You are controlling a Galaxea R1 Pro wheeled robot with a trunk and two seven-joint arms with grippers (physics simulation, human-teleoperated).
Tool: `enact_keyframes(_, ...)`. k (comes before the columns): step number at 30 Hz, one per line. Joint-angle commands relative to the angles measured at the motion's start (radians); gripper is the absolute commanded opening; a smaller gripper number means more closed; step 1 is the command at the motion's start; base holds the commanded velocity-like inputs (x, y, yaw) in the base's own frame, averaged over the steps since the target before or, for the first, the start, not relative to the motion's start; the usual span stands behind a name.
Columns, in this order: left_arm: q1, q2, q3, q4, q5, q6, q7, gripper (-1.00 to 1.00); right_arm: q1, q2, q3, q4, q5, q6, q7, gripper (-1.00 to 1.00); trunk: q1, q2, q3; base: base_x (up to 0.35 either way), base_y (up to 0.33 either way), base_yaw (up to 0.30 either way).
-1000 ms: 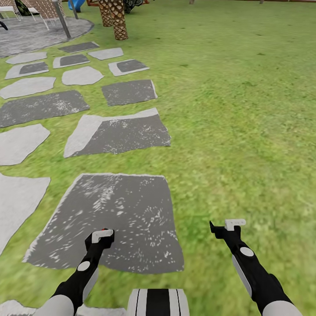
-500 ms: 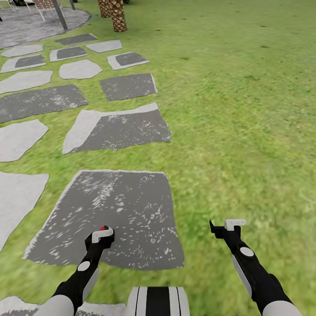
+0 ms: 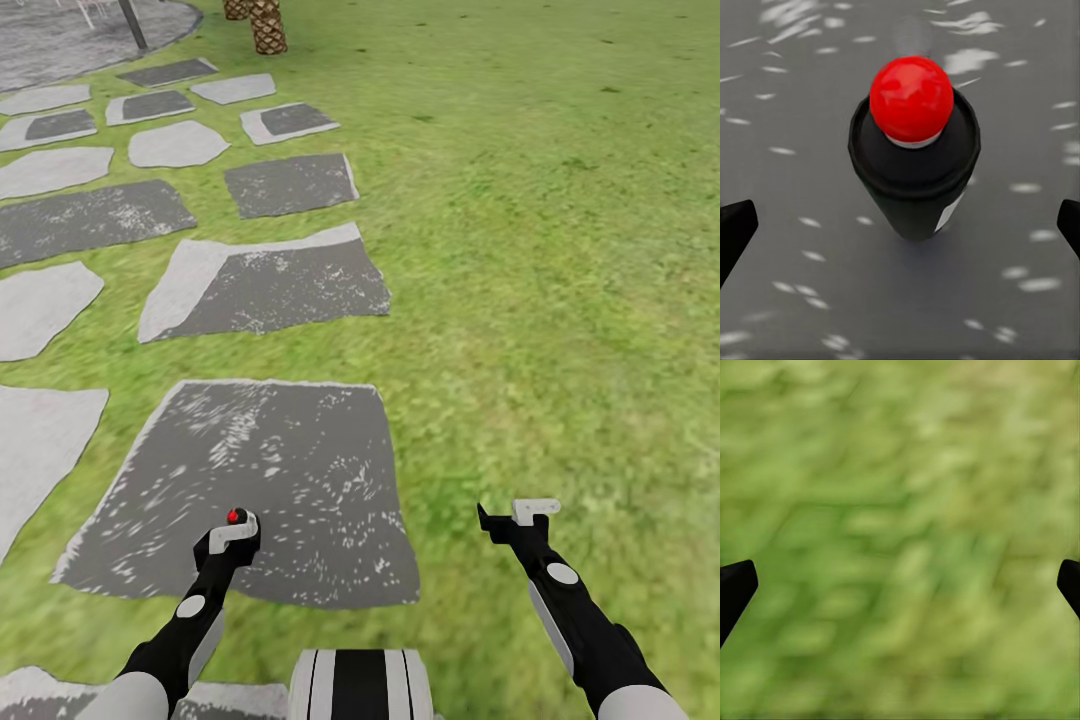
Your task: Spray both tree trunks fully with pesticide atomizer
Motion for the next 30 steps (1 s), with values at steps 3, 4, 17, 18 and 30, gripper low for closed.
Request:
enact_keyframes(3,0.000,-0.001,0.000,0.001,0.000,0.000,0.000,1.00,0.000,0.000,0.000,0.000,0.000,0.000,0.000,1.00,0.000,0.000,-0.001,0.000,0.000,0.000)
enact_keyframes(4,0.000,-0.001,0.000,0.001,0.000,0.000,0.000,1.00,0.000,0.000,0.000,0.000,0.000,0.000,0.000,1.00,0.000,0.000,-0.001,0.000,0.000,0.000)
enact_keyframes(17,0.000,0.000,0.000,0.001,0.000,0.000,0.000,1.00,0.000,0.000,0.000,0.000,0.000,0.000,0.000,1.00,0.000,0.000,-0.001,0.048,0.000,0.000)
enact_keyframes(18,0.000,0.000,0.000,0.002,0.000,0.000,0.000,1.00,0.000,0.000,0.000,0.000,0.000,0.000,0.000,1.00,0.000,0.000,-0.001,0.003,0.000,0.000)
enact_keyframes(30,0.000,0.000,0.000,0.002,-0.001,0.000,0.000,1.00,0.000,0.000,0.000,0.000,0.000,0.000,0.000,1.00,0.000,0.000,-0.001,0.030,0.000,0.000)
